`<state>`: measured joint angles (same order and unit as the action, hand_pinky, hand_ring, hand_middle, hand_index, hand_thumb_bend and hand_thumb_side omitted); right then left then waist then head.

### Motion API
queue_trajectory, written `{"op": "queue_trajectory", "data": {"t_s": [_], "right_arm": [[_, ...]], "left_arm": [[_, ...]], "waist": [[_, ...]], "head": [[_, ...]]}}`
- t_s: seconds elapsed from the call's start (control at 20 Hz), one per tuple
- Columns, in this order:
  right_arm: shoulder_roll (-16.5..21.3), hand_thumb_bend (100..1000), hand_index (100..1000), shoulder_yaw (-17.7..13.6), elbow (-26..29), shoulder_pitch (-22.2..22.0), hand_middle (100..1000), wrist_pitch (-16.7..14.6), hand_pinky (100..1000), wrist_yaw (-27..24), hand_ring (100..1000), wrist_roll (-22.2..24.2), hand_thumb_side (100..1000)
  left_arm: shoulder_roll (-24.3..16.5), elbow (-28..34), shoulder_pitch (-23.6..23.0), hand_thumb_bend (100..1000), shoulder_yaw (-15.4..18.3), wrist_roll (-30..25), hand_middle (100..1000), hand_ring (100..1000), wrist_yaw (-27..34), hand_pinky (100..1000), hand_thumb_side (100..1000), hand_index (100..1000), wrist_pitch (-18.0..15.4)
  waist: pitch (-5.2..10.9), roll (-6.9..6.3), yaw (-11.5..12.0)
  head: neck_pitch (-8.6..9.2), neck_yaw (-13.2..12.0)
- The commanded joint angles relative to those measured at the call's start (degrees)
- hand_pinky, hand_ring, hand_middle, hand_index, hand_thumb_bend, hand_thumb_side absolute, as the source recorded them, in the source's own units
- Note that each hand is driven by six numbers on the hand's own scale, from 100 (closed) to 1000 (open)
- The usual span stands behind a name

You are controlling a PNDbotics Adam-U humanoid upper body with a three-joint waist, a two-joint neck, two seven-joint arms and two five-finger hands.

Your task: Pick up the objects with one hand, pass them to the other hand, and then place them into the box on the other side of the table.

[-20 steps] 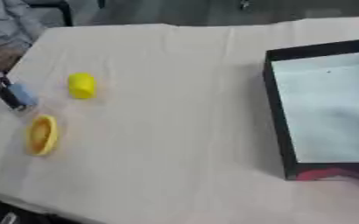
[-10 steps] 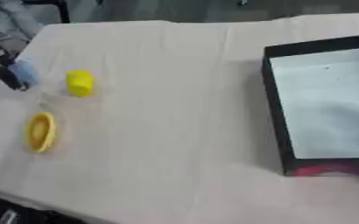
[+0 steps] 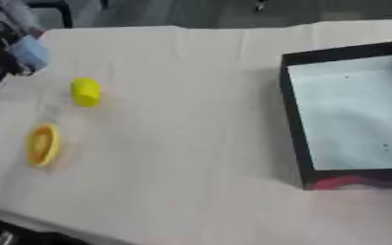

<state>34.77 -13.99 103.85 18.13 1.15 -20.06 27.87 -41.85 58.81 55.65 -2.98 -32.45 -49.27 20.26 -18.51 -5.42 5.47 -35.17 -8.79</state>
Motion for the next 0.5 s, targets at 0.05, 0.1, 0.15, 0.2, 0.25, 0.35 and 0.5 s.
{"op": "queue_trajectory", "data": {"t_s": [0.05, 0.1, 0.15, 0.2, 0.25, 0.35, 0.5], "right_arm": [[2.49, 100, 1000, -0.08, 1.11, 1.15, 824, 0.13, 1000, -1.75, 1000, -0.46, 415], [2.65, 100, 1000, 0.06, 1.18, 1.47, 825, 0.19, 1000, -2.24, 1000, -0.56, 411], [2.86, 100, 1000, 0.25, 1.22, 1.92, 825, 0.29, 1000, -2.76, 1000, -0.66, 402], [3.09, 100, 1000, 0.48, 1.26, 2.42, 826, 0.42, 1000, -3.27, 1000, -0.74, 393], [3.36, 100, 1000, 0.81, 1.3, 3.09, 826, 0.56, 1000, -3.85, 1000, -0.77, 389], [3.85, 100, 1000, 1.51, 1.31, 4.37, 829, 0.77, 1000, -4.86, 1000, -0.69, 375], [4.38, 100, 1000, 2.59, 1.29, 6.26, 832, 0.86, 1000, -6.06, 1000, -0.31, 362]], "left_arm": [[-2.88, 6.07, -0.04, 152, -1.16, -0.35, 712, 830, 3.35, 841, 100, 574, -0.87], [-2.87, 7.77, -0.38, 148, -1.59, -0.46, 712, 829, 4.4, 841, 100, 574, -0.93], [-2.75, 9.45, -0.71, 142, -1.98, -0.49, 710, 827, 5.43, 842, 100, 574, -0.89], [-2.57, 11.09, -1.06, 138, -2.31, -0.41, 708, 826, 6.44, 842, 100, 574, -0.79], [-2.26, 12.85, -1.45, 135, -2.68, -0.21, 707, 824, 7.52, 842, 100, 575, -0.74], [-1.82, 16.14, -2.21, 127, -3.54, 0.1, 705, 819, 9.56, 839, 100, 575, -0.27], [-0.87, 20.13, -3.05, 106, -4.64, 0.84, 700, 812, 12.12, 838, 100, 574, 0.97]], "waist": [[2.75, 0.93, 0.13], [2.88, 0.95, 0.13], [3.06, 0.96, 0.13], [3.23, 0.96, 0.14], [3.41, 0.97, 0.16], [3.7, 1.0, 0.18], [4.05, 1.03, 0.13]], "head": [[0.23, 0.7], [0.31, 0.86], [0.32, 1.04], [0.31, 1.21], [0.29, 1.43], [0.21, 1.91], [0.04, 2.75]]}}
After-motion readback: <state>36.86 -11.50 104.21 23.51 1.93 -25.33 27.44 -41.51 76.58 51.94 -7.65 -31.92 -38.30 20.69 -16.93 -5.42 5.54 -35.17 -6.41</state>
